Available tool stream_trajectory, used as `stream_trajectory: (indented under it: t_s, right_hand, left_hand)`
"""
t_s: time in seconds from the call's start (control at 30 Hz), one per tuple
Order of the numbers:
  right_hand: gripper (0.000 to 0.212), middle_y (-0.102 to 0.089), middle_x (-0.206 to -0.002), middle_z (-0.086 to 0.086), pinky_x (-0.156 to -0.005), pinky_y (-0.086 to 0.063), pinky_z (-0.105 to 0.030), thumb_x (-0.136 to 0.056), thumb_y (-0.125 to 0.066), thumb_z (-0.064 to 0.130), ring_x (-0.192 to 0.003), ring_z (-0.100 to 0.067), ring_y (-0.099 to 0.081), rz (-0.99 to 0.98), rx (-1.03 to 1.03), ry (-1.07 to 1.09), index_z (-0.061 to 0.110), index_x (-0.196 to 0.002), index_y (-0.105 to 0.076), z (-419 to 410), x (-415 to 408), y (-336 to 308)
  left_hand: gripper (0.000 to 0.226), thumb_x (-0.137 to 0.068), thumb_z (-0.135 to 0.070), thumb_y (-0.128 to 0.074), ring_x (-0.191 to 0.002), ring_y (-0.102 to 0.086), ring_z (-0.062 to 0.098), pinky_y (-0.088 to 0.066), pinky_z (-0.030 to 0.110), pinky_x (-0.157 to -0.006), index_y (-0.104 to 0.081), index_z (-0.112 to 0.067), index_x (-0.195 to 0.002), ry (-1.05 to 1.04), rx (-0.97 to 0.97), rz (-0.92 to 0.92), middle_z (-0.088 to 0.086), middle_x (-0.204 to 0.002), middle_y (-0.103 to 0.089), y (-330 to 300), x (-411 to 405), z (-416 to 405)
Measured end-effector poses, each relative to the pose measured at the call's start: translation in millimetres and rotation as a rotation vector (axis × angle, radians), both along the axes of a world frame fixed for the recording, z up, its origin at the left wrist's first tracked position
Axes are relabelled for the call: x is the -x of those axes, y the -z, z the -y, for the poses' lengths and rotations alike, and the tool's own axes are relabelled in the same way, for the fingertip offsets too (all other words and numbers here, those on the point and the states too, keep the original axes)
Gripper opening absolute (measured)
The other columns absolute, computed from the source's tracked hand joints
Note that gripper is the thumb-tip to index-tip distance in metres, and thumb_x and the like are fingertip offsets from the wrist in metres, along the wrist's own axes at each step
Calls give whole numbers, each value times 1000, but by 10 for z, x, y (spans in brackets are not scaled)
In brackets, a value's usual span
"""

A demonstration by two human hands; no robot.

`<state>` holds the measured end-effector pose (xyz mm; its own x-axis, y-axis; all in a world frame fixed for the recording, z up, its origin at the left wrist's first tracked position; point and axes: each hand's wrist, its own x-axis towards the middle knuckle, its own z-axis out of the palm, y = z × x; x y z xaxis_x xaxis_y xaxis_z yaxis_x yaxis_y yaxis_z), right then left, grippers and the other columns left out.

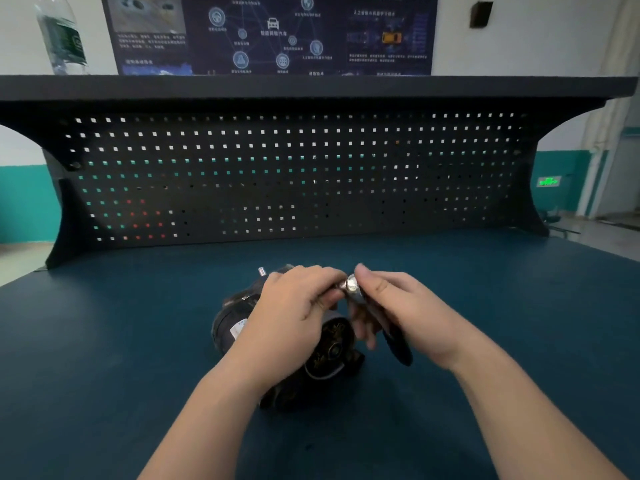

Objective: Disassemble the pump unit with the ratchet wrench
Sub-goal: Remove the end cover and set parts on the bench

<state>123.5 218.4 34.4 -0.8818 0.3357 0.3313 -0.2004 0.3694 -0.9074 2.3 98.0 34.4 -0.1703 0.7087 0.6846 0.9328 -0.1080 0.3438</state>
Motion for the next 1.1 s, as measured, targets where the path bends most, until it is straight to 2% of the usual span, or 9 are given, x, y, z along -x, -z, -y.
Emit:
stream_trajectory:
  t_s: [0.07, 0.17, 0.3, 0.5, 0.7, 0.8, 0.9, 1.0, 1.1]
  right_hand:
    - [40, -54, -57, -2, -45, -31, -23, -91, -43, 47, -41, -11, -41, 21, 131, -100, 15, -75, -62, -2, -5, 11]
    - [39, -50, -55, 4, -51, -19, -28, -97, -43, 40, -42, -7, -32, 20, 330, -276, 5, -86, -57, -20, 12, 40]
    - [37, -42, -56, 0, -49, -22, -26, -91, -43, 36, -43, -8, -30, -20, 402, -317, 5, -85, -62, -5, 75, 90]
    - [37, -43, -55, 1, -46, -26, -22, -92, -42, 37, -42, -8, -31, -80, 483, -346, 8, -83, -63, 72, 140, 128]
    - [42, -36, -47, 5, -41, -20, -19, -86, -45, 48, -35, -4, -26, -116, 416, -163, 8, -76, -53, 151, 204, 166]
    - [40, -35, -46, 5, -38, -21, -17, -85, -48, 46, -33, -4, -25, -163, 539, -153, 9, -73, -57, 112, 193, 121]
    - [41, -35, -50, 5, -37, -26, -17, -83, -51, 48, -36, -4, -27, -181, 729, -66, 8, -81, -58, -111, 94, 32]
    - [54, -36, -54, 6, -36, -26, -17, -72, -63, 62, -38, -5, -28, -42, 739, 192, 10, -87, -58, -489, -12, -43]
    - [35, -40, -52, 3, -33, -23, -16, -80, -75, 38, -34, -5, -27, 288, 463, 571, 11, -74, -53, -924, 17, -31]
  left_hand:
    - [23, -92, -22, -44, -80, -51, 5, -42, 39, -80, -66, -19, -97, 24, -3, 3, -10, -79, -60, 23, 6, -2]
    - [22, -92, -22, -43, -81, -52, 4, -42, 33, -78, -65, -18, -95, 44, -52, 55, -11, -80, -59, 42, 17, 12]
    - [20, -93, -22, -43, -83, -53, 1, -39, 25, -82, -63, -20, -96, 32, -71, 85, -15, -80, -57, 69, 37, 17]
    - [18, -93, -18, -44, -85, -54, 1, -38, 10, -76, -61, -21, -99, 65, -124, 158, -14, -83, -59, 91, 46, 35]
    - [18, -97, -7, -49, -88, -55, 1, -38, 6, -75, -60, -22, -98, 13, -124, 194, -7, -88, -62, 117, 83, 38]
    - [20, -96, -7, -50, -87, -56, 1, -38, 6, -73, -58, -25, -93, -51, -180, 290, -8, -88, -63, 121, 124, 38]
    - [18, -96, -11, -51, -85, -56, 1, -38, 6, -72, -59, -27, -92, -84, -189, 343, -10, -89, -64, 137, 126, 35]
    - [12, -94, -19, -57, -89, -58, -1, -43, 16, -79, -63, -29, -97, -101, -55, 220, -19, -91, -65, 170, 94, -4]
    - [10, -93, -29, -58, -91, -56, 1, -44, 25, -80, -63, -31, -101, -179, 28, 107, -21, -92, -63, 191, 84, -57]
